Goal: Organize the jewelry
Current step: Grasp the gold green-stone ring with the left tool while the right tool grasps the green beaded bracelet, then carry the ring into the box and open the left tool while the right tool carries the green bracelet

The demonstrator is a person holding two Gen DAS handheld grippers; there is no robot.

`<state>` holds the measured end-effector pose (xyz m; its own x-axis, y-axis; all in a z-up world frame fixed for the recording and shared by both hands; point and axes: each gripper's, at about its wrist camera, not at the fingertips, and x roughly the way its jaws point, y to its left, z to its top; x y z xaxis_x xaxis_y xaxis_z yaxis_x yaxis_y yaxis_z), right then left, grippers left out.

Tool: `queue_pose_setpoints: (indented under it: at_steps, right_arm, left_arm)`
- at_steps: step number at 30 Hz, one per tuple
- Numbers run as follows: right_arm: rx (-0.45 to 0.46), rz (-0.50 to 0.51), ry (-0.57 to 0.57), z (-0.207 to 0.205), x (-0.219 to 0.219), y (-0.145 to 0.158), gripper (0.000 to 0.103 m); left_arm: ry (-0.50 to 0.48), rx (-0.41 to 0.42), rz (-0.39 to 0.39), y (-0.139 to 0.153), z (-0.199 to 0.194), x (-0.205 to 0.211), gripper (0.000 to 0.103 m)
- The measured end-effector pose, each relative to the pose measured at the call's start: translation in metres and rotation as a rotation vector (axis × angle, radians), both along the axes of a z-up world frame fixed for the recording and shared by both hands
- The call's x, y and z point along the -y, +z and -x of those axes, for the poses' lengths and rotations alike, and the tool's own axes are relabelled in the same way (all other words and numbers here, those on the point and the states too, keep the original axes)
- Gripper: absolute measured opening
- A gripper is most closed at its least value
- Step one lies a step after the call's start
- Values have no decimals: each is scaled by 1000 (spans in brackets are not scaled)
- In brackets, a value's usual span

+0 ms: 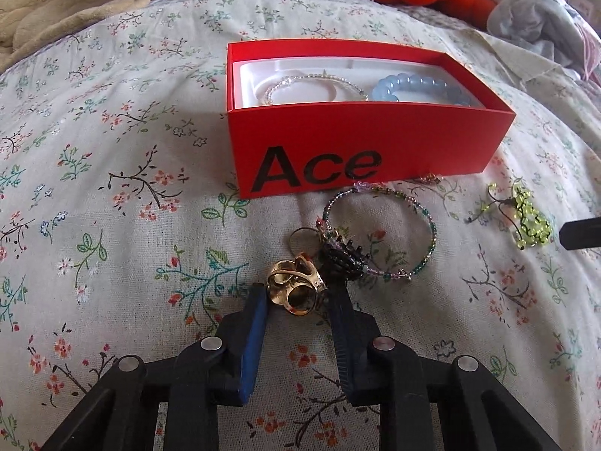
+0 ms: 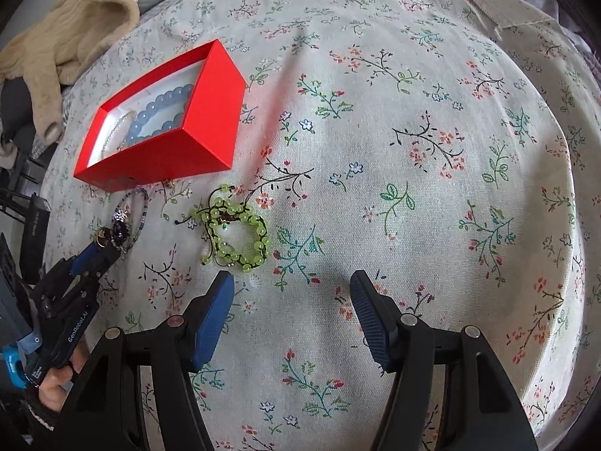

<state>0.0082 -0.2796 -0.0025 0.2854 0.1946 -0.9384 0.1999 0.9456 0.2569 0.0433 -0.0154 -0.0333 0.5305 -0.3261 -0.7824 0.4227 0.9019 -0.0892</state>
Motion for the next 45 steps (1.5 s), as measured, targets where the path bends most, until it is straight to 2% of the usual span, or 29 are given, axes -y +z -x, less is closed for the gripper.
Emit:
queue_pose_setpoints:
  at_steps: [7,10,15,19,21,30,45]
  right_arm:
    - [17,8,-26,-8,3,0,66]
    - [32,-10,-43,-11,7,1,60]
    - [30,-22,-53,-18,7,-4,41]
    - [0,-78,-55,-25,5,-16,26]
    - [2,-47,-44,-26,4,-16,10]
    - [22,-57,-51,-22,9,-6,8]
    - [156,-90,-39,-6,15,49,8]
  left_arm:
    - [21,-12,14,4,4,-6,27]
    - [27,-12,21,6,5,-9,27]
    - [39,-18,20,6,6,-12,27]
    - [44,-24,24,7,8,-13,27]
    - [44,-27,20,7,9,-13,27]
    - [55,-10,14,19,16,-19,27]
    - [71,-19,29,36,16,-19,27]
